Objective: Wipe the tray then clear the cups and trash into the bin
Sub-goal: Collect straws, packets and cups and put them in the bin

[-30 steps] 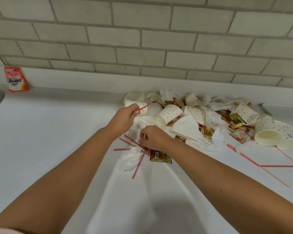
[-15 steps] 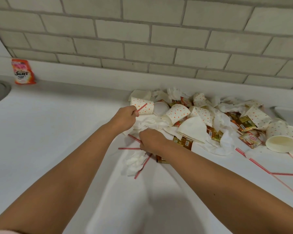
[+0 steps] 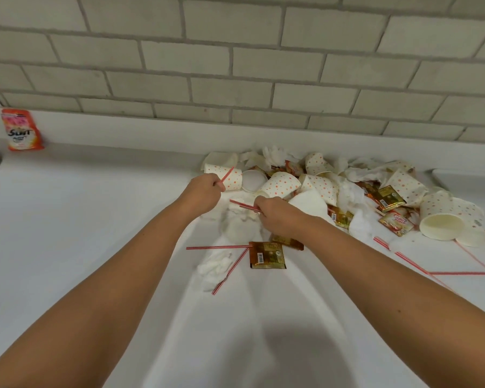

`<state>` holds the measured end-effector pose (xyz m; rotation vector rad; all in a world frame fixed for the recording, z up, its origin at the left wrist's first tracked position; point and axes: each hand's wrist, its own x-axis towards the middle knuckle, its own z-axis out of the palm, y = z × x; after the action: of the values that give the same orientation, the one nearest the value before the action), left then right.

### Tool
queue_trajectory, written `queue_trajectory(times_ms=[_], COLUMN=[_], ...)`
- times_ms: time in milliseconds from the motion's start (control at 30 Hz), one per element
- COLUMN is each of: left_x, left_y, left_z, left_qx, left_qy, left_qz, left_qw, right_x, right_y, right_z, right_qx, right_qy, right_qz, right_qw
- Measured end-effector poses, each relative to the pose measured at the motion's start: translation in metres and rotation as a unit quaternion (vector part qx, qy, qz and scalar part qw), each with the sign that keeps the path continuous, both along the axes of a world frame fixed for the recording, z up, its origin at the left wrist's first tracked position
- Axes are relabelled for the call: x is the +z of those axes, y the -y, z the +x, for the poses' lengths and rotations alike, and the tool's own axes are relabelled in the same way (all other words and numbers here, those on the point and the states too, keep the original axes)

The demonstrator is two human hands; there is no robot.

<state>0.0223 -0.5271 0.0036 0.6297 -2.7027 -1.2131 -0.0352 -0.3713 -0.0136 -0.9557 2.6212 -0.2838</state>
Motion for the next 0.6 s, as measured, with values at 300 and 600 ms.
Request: queue_trajectory(times_ms=[300, 600], left_x=[0.023, 0.031], left_y=[-0.099, -0.275], left_z=[-0.029, -0.033], left_qx=[-0.103, -0.257], left_qy=[0.025, -0.009], left_qz=[0.174, 0.305], left_qw=[0.979, 0.917], right_x=[0.018, 0.067], right_y=[-0.097, -0.262], right_z=[-0.006, 0.032], right_qx=[-0.092, -0.238], right_qy=[0.011, 0.143], right_qz=[0.007, 0.084], right_qw=[0.996, 0.957])
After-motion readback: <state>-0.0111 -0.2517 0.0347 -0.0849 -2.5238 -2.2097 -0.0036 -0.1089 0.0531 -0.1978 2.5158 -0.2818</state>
